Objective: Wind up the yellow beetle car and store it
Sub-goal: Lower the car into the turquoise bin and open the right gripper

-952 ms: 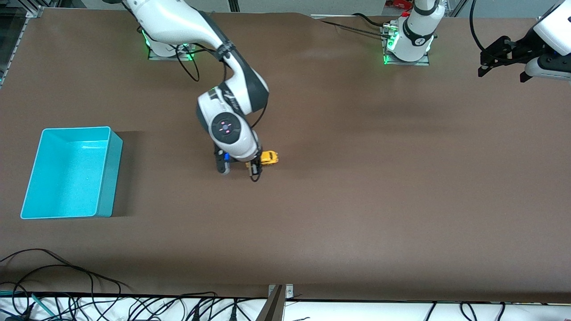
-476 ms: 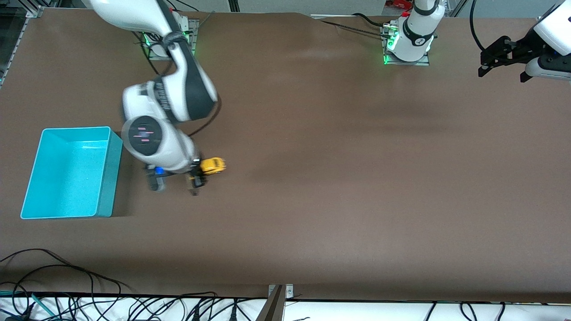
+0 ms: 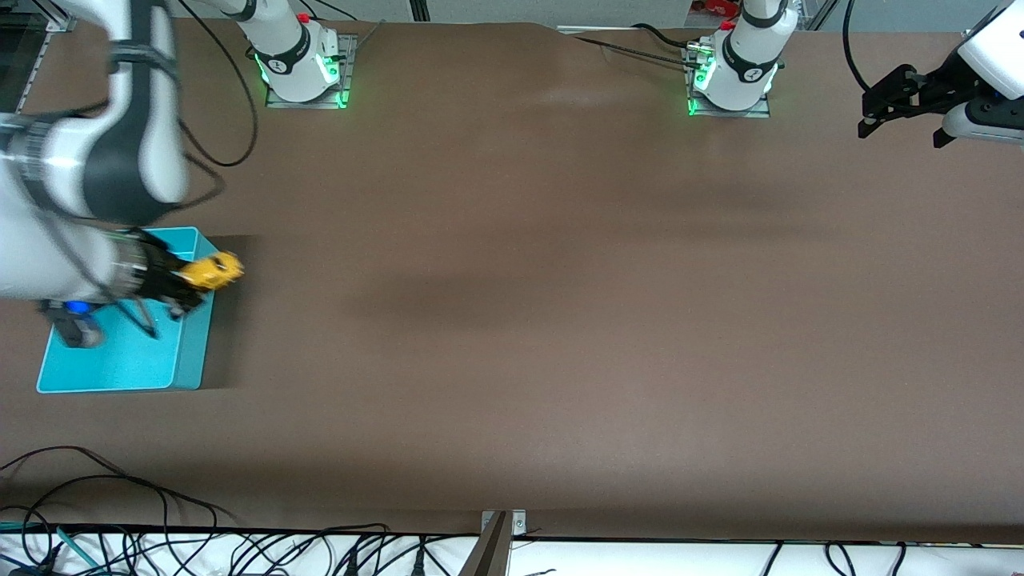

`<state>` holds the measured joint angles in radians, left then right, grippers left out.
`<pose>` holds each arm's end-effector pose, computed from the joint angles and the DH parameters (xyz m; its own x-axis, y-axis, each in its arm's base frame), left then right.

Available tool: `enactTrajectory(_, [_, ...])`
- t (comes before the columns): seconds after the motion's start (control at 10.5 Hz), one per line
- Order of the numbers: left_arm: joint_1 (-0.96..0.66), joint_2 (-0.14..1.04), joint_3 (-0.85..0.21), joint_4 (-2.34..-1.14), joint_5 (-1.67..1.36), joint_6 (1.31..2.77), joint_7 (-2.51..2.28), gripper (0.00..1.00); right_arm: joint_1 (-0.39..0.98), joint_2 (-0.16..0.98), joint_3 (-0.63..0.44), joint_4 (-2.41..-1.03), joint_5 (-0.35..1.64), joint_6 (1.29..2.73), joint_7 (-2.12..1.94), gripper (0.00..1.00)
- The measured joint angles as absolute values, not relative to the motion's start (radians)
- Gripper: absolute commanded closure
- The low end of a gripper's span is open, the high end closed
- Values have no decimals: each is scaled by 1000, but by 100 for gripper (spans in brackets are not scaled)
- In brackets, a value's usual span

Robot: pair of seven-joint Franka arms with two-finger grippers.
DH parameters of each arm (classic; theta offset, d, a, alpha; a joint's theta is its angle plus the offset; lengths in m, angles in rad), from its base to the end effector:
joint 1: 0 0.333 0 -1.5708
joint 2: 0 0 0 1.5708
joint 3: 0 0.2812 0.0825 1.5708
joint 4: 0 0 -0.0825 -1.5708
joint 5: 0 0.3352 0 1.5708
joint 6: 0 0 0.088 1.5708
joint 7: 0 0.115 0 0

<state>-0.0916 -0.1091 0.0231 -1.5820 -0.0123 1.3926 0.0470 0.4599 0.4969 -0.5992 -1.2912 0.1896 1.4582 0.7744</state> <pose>0.4543 -0.0321 0.6147 0.9899 -0.1175 -0.0794 -0.1164 -0.9930 0.0185 0.5929 0.0086 0.4482 0.6124 -0.7819 -0.1168 -0.7486 -0.6210 0.2322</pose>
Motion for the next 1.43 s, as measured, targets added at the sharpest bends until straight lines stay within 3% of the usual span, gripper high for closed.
enactTrajectory(0.38, [-91,-109,23,-1582,-12,1393,47,0,296,484,-618,-1399,189,1527,393,86])
enactTrajectory(0.86, [-91,-108,23,-1581,-12,1393,47,0,19,456,-450,-1706,189,1914,-121,85])
enactTrajectory(1.14, [-91,-108,23,-1581,-12,1393,47,0,-37,500,-402,-1836,189,2053,-253,84])
enactTrajectory(1.43, [-91,-108,23,-1580,-12,1392,47,0,-39,564,-387,-1864,186,2138,-285,79])
